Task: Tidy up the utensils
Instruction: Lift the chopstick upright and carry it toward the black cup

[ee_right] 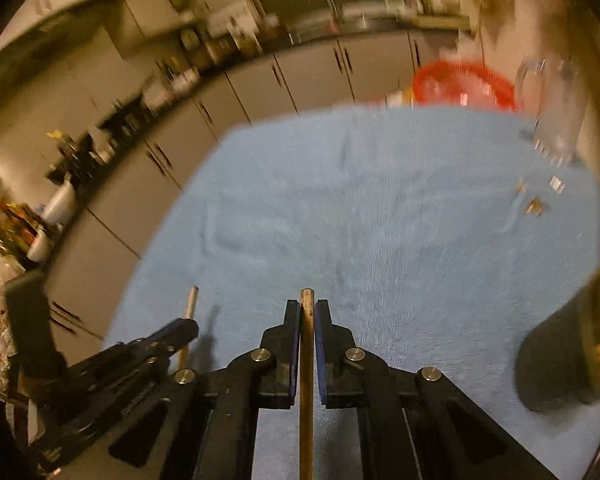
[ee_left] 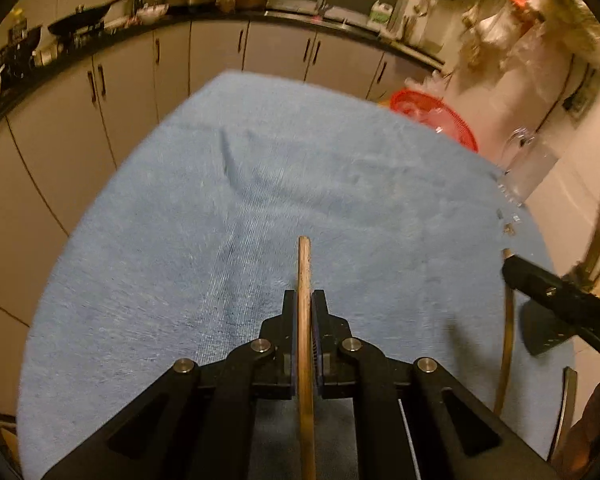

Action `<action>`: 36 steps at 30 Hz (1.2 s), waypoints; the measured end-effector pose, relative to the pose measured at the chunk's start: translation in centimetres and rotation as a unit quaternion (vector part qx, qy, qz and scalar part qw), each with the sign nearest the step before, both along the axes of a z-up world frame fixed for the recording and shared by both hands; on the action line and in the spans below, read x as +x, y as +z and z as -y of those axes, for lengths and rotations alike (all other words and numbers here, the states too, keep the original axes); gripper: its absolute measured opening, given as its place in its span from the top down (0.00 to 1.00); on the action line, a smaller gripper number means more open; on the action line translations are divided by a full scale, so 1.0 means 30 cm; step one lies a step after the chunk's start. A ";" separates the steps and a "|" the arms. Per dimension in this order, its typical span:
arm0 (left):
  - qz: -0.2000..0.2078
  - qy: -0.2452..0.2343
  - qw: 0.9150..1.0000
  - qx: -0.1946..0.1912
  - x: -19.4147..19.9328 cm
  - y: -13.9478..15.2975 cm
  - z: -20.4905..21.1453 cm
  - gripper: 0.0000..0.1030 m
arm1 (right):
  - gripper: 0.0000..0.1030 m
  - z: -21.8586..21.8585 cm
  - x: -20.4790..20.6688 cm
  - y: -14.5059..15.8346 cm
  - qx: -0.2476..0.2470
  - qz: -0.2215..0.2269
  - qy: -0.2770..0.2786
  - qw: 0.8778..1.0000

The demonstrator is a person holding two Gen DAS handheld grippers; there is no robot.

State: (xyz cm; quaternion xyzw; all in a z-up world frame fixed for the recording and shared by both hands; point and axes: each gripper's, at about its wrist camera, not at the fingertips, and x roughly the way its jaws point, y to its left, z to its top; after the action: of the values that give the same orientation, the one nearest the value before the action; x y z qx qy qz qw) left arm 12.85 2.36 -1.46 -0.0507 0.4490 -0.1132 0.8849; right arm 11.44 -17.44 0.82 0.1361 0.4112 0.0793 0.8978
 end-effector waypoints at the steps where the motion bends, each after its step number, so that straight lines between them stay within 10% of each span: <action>1: 0.007 -0.004 1.000 -0.004 -0.022 0.028 -0.001 0.93 | 0.93 0.005 -0.033 0.031 -0.004 0.020 -0.001 1.000; 13: 0.074 -0.031 0.996 -0.024 -0.248 0.297 0.002 0.93 | 0.93 0.018 -0.326 0.277 -0.004 0.185 -0.007 0.983; 36: 0.121 -0.046 0.992 0.000 -0.338 0.415 0.083 0.93 | 0.93 0.128 -0.483 0.346 0.021 0.228 -0.042 0.972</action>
State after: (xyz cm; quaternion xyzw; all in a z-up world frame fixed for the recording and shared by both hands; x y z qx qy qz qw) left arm 2.71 -0.13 10.99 -0.0160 0.3404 -0.1592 0.9266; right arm -3.06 -21.28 11.20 0.1502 0.1874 0.0788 0.9675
